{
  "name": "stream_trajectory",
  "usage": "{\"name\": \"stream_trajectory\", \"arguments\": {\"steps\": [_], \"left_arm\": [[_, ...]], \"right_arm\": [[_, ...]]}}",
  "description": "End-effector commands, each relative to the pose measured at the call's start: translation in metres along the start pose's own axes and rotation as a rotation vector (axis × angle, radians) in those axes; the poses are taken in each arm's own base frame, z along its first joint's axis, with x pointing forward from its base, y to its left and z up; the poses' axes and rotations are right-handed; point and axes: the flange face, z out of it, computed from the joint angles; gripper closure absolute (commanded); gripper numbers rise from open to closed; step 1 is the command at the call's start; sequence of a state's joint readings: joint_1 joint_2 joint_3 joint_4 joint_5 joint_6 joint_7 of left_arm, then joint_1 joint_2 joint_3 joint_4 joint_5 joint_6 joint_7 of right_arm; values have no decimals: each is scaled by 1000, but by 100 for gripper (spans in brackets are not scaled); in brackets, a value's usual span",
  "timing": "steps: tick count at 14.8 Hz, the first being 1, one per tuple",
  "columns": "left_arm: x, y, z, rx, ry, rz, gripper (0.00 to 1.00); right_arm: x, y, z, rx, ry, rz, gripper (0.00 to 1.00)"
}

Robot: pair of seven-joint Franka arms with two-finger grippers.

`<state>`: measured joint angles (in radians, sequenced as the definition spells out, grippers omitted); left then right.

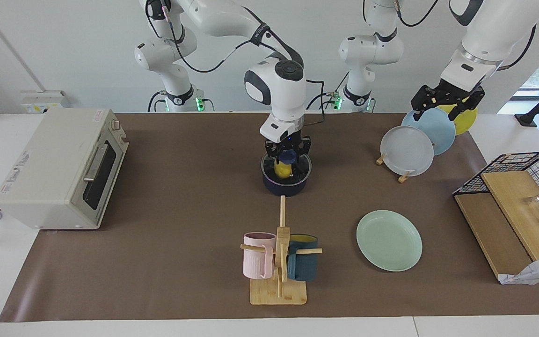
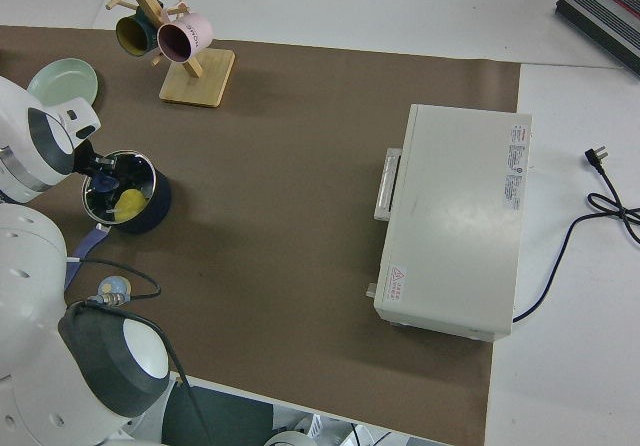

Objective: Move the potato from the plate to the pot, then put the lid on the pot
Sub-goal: 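Lower the glass lid onto the pot with the right gripper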

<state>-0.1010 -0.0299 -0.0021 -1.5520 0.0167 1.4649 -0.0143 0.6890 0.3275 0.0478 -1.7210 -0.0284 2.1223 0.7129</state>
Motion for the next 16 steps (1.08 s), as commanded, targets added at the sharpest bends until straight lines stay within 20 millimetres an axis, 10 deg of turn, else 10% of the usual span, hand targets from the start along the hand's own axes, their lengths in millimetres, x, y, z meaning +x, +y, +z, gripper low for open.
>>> {"name": "stream_trajectory", "arguments": {"steps": [1,2,3,5,12,16], "left_arm": [[2,-1,-4,10,8,-36,0],[2,-1,-4,10,7,-36,0],[2,0,-4,10,7,-37,0],[1,-1,-4,7,8,-38,0],[6,-2,-5,-36,39,-44,0],[4,-3,-4,-37,38,-44,0]], "right_arm": [[-1,0,5,-7,21,3,100],[-1,0,6,-5,23,1,94],[-1,0,8,-3,25,0,49],[0,1,8,-1,27,0,0],[24,15,-28,-13,26,32,0],[55,88,-94,-85,-58,6,0]]}}
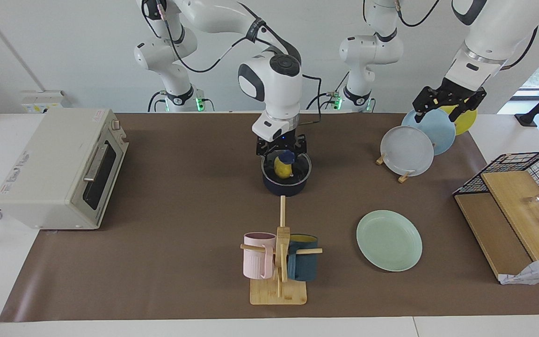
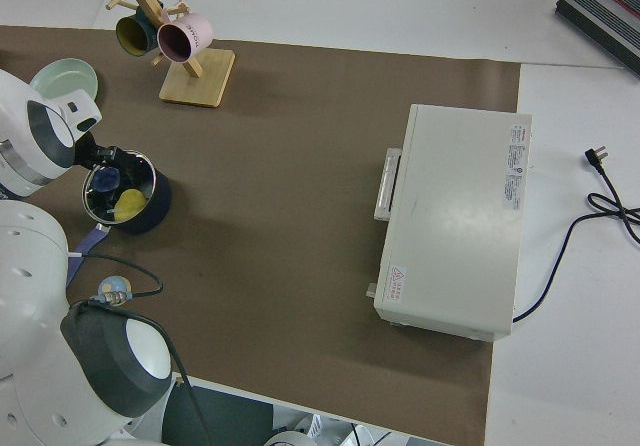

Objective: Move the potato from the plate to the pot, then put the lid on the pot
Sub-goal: 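Lower the glass lid onto the pot with the right gripper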

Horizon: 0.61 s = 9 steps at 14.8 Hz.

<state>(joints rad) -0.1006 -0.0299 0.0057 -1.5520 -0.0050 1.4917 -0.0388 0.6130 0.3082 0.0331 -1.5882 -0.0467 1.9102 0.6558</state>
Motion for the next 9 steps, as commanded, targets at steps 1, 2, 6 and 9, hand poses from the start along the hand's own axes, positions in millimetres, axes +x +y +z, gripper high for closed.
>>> {"name": "stream_trajectory", "arguments": {"steps": [1,2,6,9], "left_arm": [[1,-2,-1,-13,12,-11,0],[0,-1,-1,-13,10,-6,0],[0,-4,-1,-12,8,-21,0],[1,-3,0,-12,5,-20,0]], "right_arm": [[21,76,-55,-28,-39,-29,0],[24,107,-72,-34,-56,-40,0],[24,228,-123,-32,-114,-104,0],[14,281,-141,-30,-138,-104,0]]}}
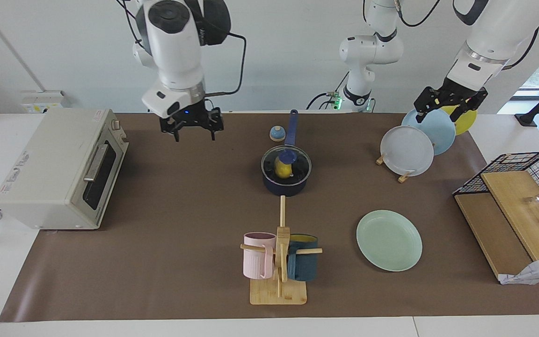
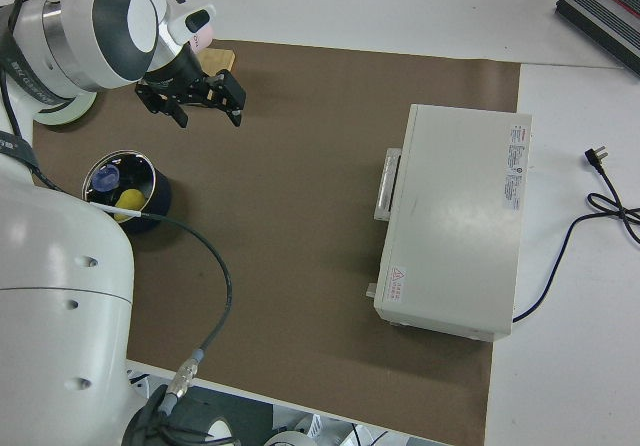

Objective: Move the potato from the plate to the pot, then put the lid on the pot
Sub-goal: 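Release the lid and withdraw the right gripper toward the toaster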

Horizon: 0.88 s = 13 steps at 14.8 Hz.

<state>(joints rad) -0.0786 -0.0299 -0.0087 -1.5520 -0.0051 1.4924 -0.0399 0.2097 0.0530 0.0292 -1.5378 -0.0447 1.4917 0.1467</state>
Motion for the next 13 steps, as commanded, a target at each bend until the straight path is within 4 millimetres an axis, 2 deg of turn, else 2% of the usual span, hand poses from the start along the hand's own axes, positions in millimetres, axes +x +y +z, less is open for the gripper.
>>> {"name": "stream_trajectory", "arguments": {"steps": [1,4,6,8,13], "left_arm": [[0,2,0,-12,5,-11,0],[-1,1,-1,-10,6,-11,0],[-1,2,0,-10,5,-10,0],[-1,3,0,-10,3,-2,0],[-2,2,5,-10,-8,-5,0]], "right_arm": [[-18,21,-2,7,-12,-10,0],[-20,50,7,11,-26,21,0],[-13,70,10,22,1,51,0],[-19,74,10,22,-24,63,0],[-17,81,11,8,-13,73,0]]}}
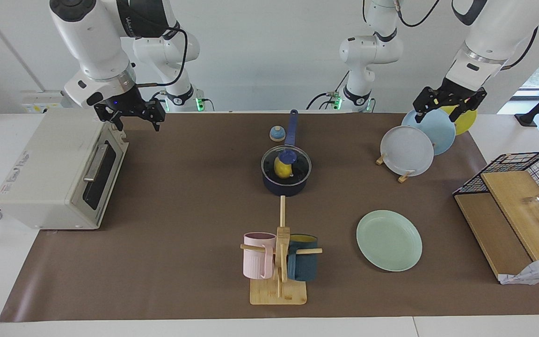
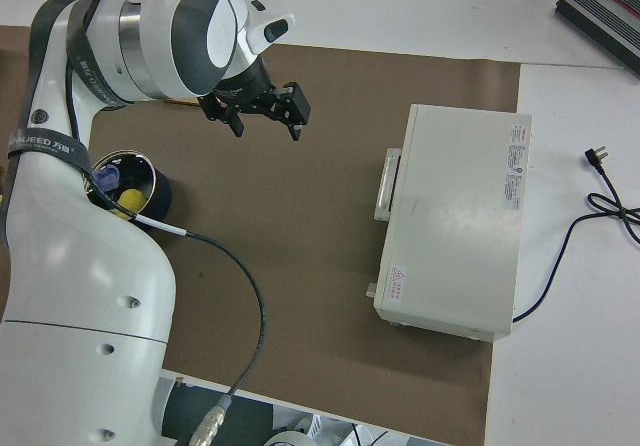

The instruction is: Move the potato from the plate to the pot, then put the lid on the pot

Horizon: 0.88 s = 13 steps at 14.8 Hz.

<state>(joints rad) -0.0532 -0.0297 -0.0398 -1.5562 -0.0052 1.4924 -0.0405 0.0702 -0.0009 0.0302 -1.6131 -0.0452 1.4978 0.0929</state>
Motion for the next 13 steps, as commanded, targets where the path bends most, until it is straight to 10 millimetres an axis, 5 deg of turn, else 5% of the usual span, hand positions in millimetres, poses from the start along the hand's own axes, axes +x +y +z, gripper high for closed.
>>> {"name": "stream_trajectory", "arguments": {"steps": [1,13], "left_arm": [[-2,-1,3,-11,-6,-12,0],[-3,-6,3,-11,-9,-21,0]], "right_arm": [[-3,6,2,-3,8,-8,0],[-2,26,1,7,-2,35,0]]}}
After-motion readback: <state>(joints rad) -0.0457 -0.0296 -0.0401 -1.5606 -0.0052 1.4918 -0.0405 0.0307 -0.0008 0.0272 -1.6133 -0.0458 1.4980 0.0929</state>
